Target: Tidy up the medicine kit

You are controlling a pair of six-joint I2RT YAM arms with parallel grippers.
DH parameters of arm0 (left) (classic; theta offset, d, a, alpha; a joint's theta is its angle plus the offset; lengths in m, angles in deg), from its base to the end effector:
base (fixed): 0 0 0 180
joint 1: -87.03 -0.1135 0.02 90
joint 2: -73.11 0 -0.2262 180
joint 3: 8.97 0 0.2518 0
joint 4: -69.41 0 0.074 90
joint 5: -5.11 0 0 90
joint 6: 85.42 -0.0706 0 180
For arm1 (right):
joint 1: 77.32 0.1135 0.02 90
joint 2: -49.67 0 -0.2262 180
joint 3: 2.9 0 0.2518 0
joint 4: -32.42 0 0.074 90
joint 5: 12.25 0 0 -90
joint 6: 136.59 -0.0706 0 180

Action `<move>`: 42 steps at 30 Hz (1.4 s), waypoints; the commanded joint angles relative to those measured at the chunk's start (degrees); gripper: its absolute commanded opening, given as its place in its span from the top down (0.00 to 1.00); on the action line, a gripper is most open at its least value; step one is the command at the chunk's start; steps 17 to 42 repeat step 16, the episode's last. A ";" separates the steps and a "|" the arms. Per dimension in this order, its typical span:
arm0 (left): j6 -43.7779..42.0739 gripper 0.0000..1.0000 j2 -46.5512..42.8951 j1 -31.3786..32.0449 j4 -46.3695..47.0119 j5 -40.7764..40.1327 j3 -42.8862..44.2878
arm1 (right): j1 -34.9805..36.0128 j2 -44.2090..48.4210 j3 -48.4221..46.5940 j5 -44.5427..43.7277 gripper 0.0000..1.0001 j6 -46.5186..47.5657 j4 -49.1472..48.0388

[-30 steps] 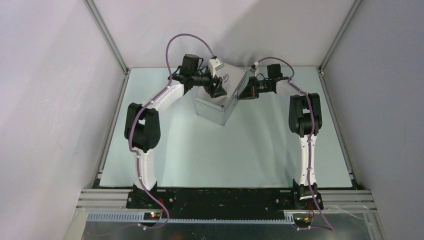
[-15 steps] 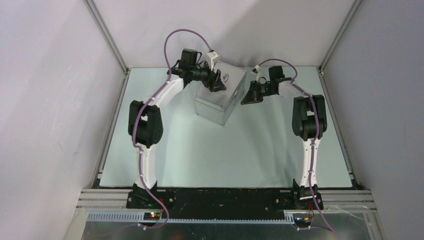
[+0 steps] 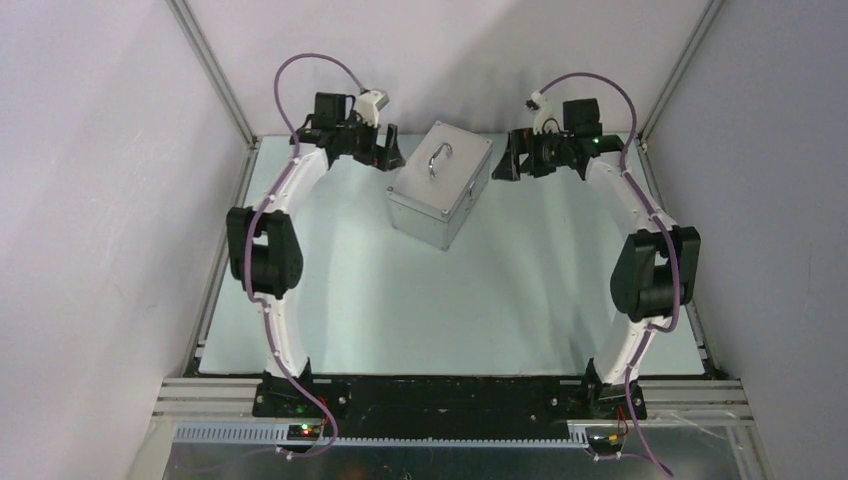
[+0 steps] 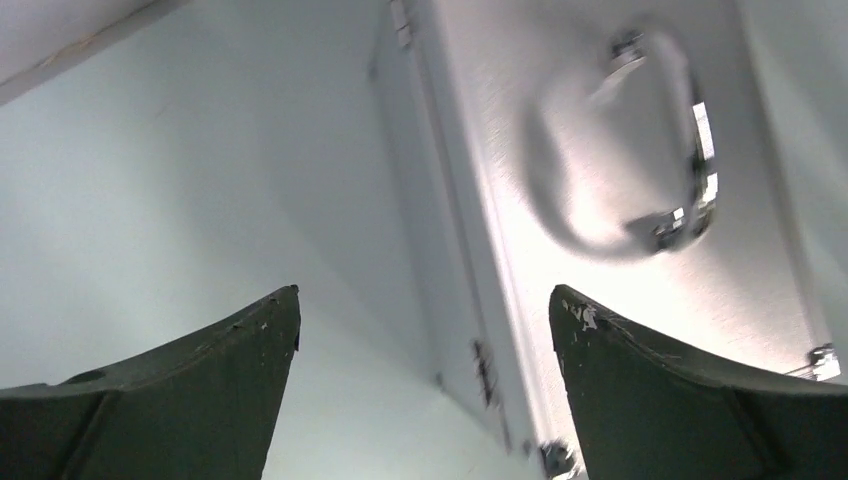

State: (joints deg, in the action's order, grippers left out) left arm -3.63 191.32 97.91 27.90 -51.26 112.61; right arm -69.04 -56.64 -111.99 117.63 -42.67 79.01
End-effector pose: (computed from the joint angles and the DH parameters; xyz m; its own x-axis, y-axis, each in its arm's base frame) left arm 0.4667 -0.1295 0.2456 -0.5167 0.2204 -0.8273 0.6655 0.7113 -0.2262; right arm 0.4166 0.1064 0.2541 -0.6446 -0.1468 -0.7503 -0.6139 0.6843 0.3935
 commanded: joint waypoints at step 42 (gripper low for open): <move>6.13 0.00 -12.18 -0.51 4.54 -18.03 -12.85 | 4.35 6.95 -1.09 -41.10 0.01 -11.71 -0.74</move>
